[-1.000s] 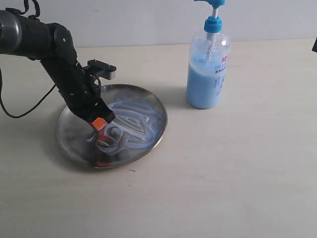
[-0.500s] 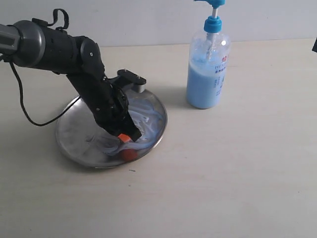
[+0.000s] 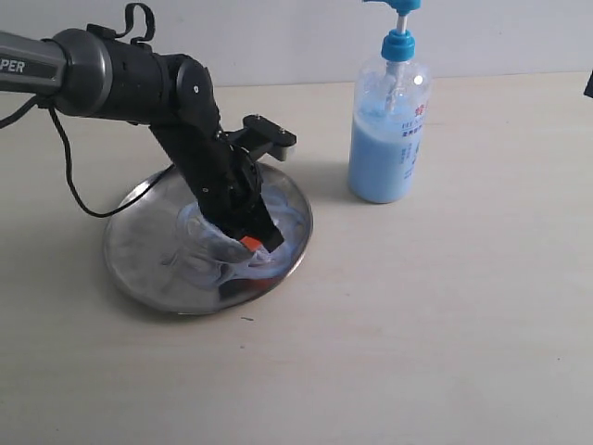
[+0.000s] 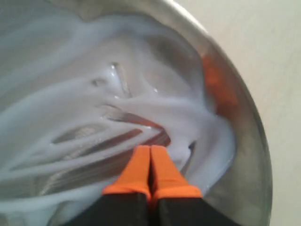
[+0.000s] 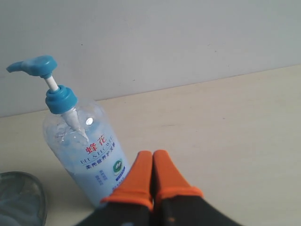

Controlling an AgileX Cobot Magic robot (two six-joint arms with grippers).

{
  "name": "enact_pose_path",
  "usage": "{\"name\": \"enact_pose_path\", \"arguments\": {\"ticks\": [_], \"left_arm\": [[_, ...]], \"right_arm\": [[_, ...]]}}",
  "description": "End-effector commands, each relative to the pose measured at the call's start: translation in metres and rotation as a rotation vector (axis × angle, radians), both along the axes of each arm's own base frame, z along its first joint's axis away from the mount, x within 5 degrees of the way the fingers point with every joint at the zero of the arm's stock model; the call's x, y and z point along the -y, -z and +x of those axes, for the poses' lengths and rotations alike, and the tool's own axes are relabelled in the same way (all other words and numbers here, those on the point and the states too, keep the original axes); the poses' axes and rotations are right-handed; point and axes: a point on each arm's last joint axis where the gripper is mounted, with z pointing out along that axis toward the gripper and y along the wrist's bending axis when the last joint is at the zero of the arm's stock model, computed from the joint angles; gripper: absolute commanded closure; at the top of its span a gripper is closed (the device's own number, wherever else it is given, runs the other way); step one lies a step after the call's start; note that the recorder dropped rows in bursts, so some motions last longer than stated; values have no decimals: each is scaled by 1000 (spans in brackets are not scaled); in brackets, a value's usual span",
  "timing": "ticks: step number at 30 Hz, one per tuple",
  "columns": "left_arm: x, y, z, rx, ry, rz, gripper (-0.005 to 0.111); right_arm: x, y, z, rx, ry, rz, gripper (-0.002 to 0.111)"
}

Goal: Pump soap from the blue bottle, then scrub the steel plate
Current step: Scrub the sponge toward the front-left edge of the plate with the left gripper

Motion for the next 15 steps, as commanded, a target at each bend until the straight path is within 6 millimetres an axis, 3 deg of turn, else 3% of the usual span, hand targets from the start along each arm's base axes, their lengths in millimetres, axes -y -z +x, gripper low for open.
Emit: {"name": "enact_pose_path", "arguments": {"ticks": [1,5,8,15], "left_arm": [[-14,9,-9,-42,11,88,107],[-40,19,-11,-92,-49,112,107],[-55,13,-16,-101,-85,115,107],[-68,-5,-31,-100,-120,108,107]], "right_arm": [[1,-4,1,21,2,-4,108],[1,-4,1,21,2,-4,108],[1,-5,1,23,2,-4,108],[1,-5,1,25,2,-4,108]]}}
